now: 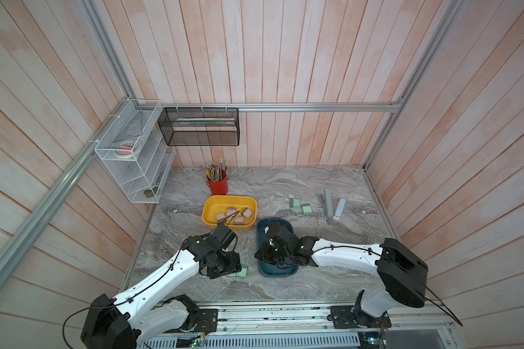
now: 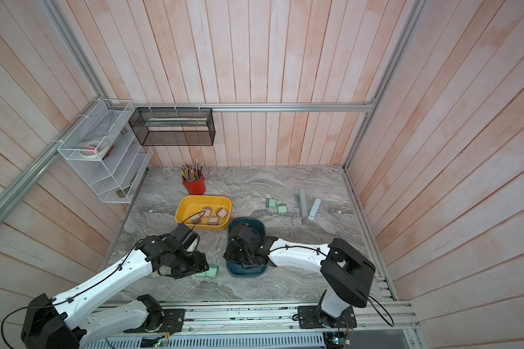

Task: Place the plugs by color into the storage box
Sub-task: Move the storage box to the center of the board, then adjust the plug at the center of the board.

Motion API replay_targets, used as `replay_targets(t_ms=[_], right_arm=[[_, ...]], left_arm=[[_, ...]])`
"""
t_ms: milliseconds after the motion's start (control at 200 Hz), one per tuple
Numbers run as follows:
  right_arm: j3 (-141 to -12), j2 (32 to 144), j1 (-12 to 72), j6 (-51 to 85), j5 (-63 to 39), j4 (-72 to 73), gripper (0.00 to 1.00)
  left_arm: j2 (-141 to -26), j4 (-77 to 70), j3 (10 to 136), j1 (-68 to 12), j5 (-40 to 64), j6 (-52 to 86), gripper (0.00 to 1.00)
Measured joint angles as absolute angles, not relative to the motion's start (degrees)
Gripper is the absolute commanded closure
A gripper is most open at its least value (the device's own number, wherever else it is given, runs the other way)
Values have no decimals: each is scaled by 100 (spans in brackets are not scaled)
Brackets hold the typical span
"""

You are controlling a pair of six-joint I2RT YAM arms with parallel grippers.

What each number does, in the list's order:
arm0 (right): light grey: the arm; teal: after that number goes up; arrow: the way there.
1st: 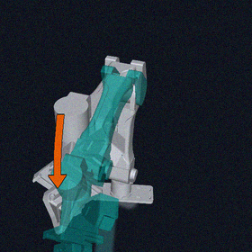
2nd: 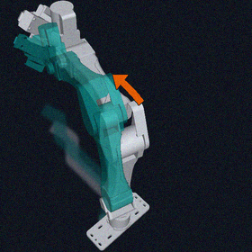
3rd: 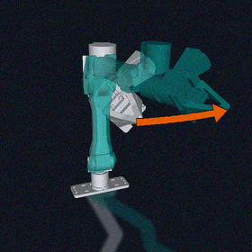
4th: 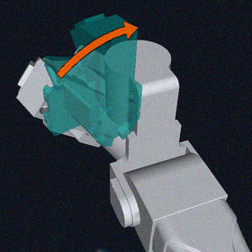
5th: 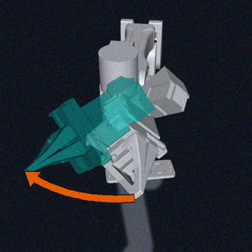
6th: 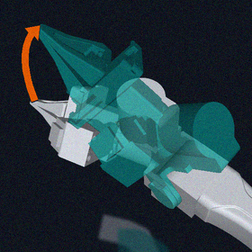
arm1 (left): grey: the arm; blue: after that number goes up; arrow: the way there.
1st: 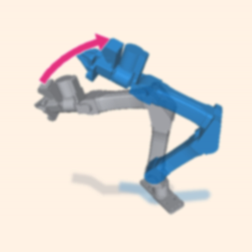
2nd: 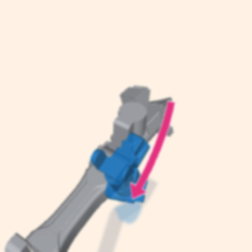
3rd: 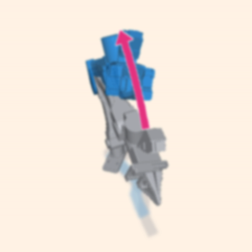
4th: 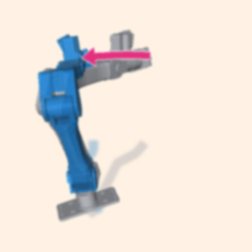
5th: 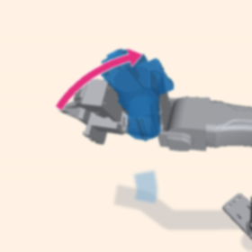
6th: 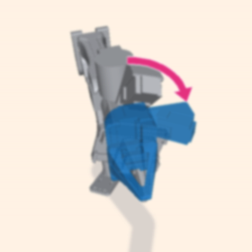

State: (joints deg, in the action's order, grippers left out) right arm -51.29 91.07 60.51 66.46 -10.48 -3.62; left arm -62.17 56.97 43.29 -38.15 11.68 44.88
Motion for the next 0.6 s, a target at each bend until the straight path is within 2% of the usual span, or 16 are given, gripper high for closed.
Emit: replay_targets(t_ms=[150, 600], right_arm=[[-4877, 9054, 6086, 6840, -989, -381, 55], [-4532, 8429, 6088, 6875, -788, -419, 46]], left_arm=[[-6230, 5568, 4025, -4058, 1109, 4639, 28], [-7231, 5186, 3964, -4012, 574, 4508, 31]])
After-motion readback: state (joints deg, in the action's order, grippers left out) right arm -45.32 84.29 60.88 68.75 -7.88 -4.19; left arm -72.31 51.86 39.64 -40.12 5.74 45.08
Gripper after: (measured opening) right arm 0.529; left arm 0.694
